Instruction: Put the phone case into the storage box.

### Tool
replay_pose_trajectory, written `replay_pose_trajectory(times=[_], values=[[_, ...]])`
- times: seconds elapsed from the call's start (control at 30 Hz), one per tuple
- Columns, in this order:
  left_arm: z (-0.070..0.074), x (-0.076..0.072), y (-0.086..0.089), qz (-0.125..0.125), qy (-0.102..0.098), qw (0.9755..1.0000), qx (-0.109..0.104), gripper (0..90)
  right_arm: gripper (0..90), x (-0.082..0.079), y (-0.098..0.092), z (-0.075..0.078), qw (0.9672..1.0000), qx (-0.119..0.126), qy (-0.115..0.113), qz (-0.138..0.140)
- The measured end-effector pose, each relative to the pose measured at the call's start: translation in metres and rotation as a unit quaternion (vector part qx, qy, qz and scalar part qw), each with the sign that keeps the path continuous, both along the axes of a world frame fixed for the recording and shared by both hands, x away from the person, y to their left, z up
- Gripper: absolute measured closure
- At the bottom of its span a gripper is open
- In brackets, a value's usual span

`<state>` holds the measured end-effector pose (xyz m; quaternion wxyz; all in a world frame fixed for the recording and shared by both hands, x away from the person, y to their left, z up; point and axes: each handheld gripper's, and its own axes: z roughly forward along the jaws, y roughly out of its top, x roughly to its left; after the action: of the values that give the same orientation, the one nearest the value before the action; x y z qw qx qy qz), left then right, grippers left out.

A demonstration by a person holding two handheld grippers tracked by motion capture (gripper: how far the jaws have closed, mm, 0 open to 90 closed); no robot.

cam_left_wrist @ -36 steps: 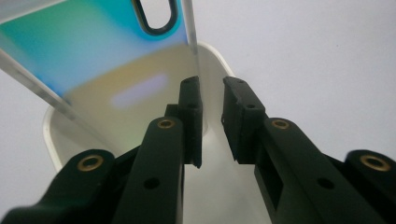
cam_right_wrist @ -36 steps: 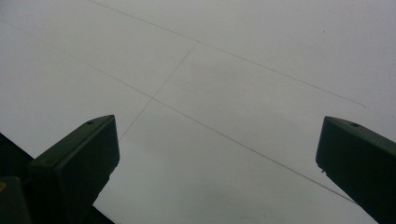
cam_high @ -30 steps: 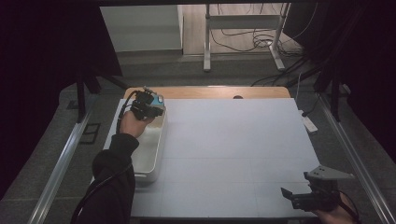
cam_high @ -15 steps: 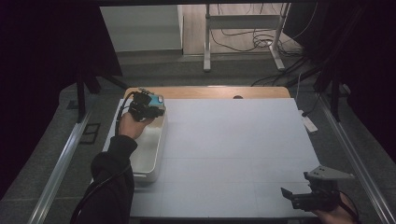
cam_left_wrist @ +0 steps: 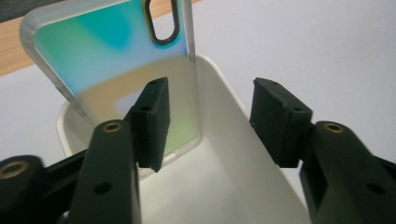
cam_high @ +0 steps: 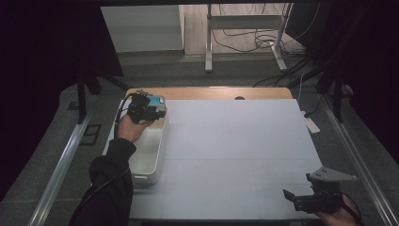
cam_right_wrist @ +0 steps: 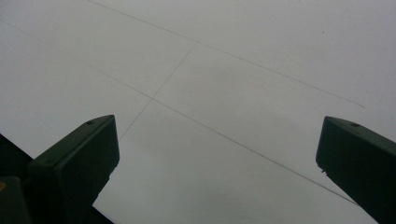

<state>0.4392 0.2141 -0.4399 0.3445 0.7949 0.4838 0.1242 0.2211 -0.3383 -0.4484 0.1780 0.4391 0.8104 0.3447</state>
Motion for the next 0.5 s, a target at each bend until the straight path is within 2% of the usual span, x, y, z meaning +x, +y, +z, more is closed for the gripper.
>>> replay_pose_trajectory(times=[0.5], values=[[0.001, -0.013, 0.01, 0.005, -0.024, 0.9995, -0.022, 31.7, 0.0, 0.0, 0.0, 0.0, 1.0, -0.003, 0.0, 0.0]])
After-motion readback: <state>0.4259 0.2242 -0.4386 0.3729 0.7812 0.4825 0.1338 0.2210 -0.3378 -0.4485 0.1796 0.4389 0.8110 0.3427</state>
